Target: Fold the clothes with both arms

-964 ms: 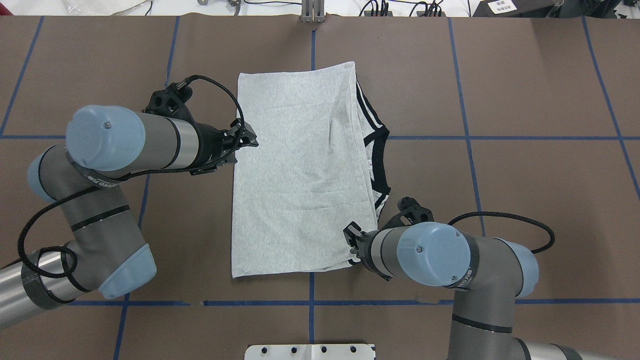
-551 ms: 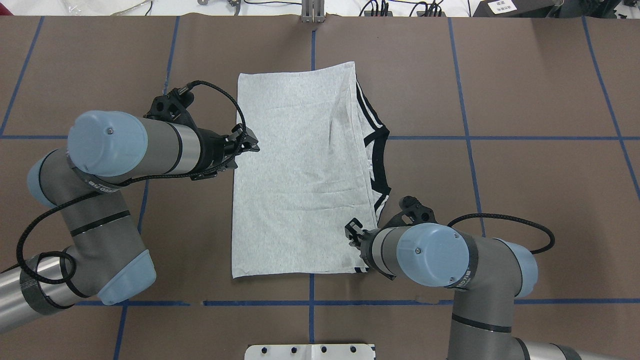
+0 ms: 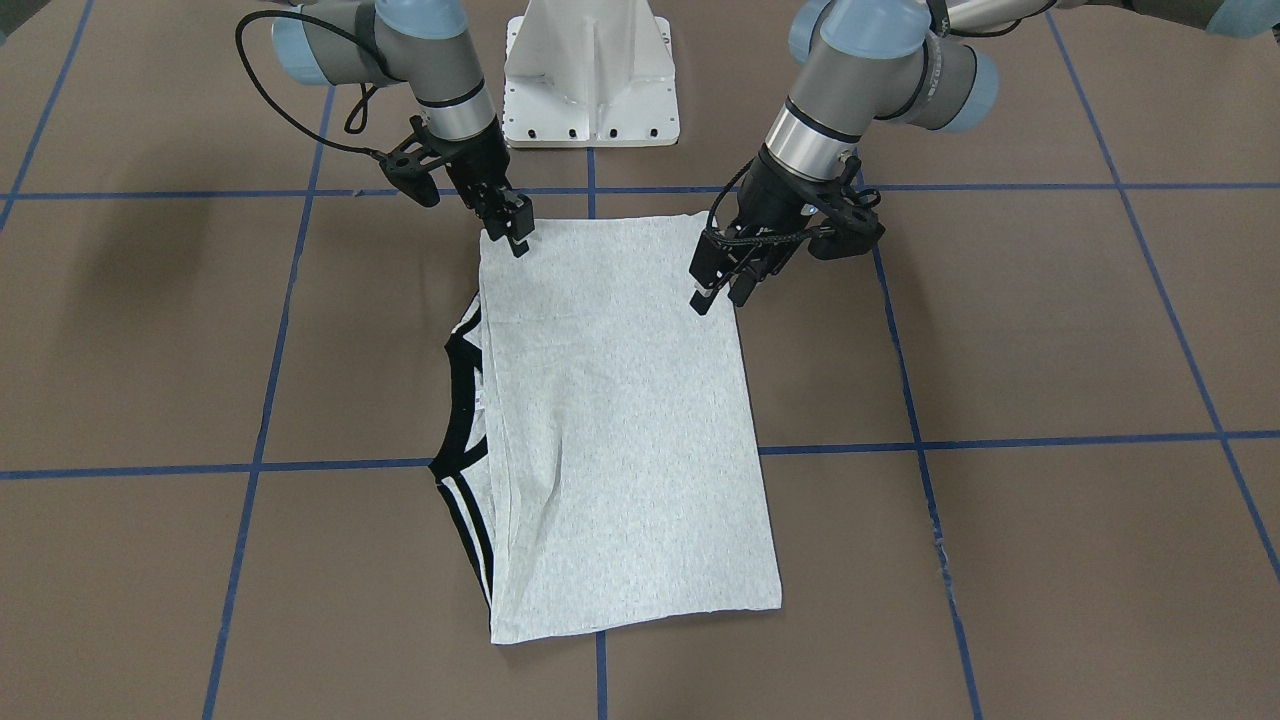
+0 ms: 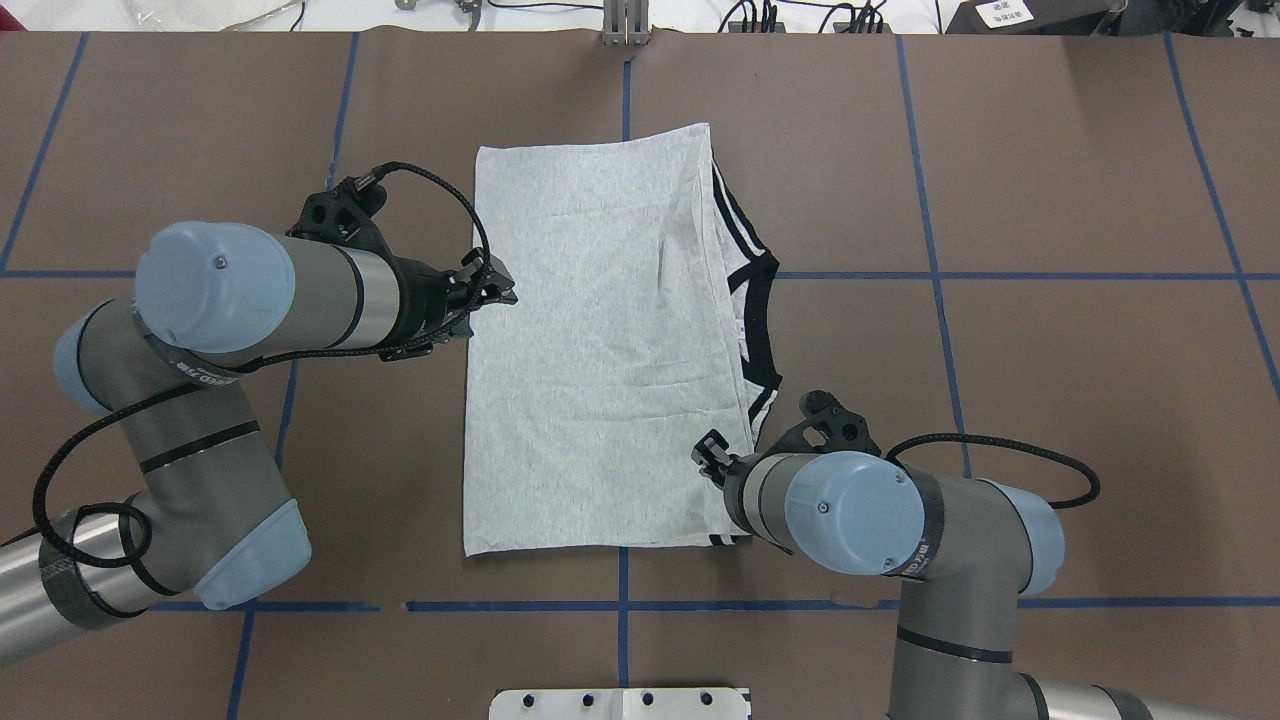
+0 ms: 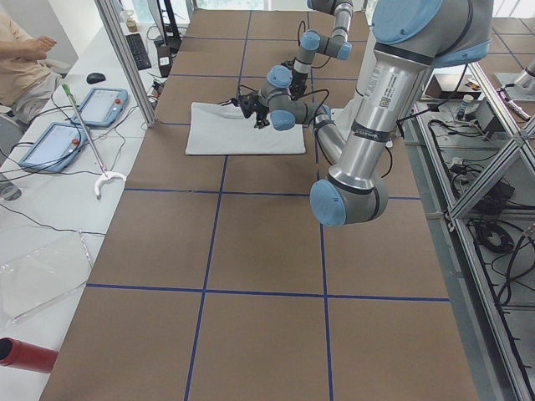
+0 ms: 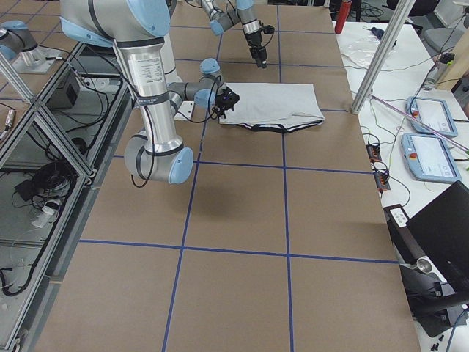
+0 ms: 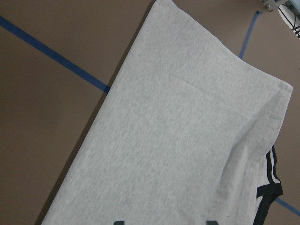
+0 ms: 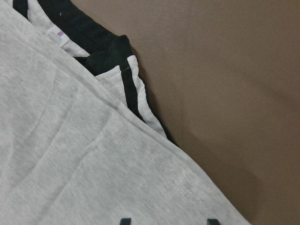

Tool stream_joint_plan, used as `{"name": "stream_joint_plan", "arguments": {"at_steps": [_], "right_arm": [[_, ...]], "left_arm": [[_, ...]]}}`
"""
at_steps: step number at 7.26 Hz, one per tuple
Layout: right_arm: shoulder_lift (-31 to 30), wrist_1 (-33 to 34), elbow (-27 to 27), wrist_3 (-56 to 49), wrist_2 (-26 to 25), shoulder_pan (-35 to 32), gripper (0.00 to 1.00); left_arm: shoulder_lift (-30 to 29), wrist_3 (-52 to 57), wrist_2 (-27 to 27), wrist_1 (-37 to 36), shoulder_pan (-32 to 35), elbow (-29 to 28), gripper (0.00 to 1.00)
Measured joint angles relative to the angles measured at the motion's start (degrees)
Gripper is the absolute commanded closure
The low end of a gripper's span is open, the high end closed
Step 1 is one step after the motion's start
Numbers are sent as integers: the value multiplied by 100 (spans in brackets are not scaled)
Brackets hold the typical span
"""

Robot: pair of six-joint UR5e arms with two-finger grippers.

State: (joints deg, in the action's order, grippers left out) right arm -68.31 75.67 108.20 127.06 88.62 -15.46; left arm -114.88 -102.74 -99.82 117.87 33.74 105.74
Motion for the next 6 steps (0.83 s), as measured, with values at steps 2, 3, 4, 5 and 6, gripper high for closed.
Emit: {"name": "stream_joint_plan", "arguments": {"at_steps": [2, 3, 4, 5, 6], "right_arm": [[-11, 2, 8, 10, -10, 2, 3], [-16, 21, 10, 18, -11, 5, 2], [-11, 101, 15, 27, -9, 13, 2], [-1, 223, 10, 29, -7, 39, 2], [6, 298, -5, 30, -5, 83, 3]], "left_arm": [[6, 0, 6, -1, 1, -6, 34], [8, -2, 6, -1, 0, -8, 34], [9, -6, 7, -1, -3, -9, 34], [9, -8, 7, -1, -7, -9, 34], [9, -11, 7, -1, -7, -9, 34]]}}
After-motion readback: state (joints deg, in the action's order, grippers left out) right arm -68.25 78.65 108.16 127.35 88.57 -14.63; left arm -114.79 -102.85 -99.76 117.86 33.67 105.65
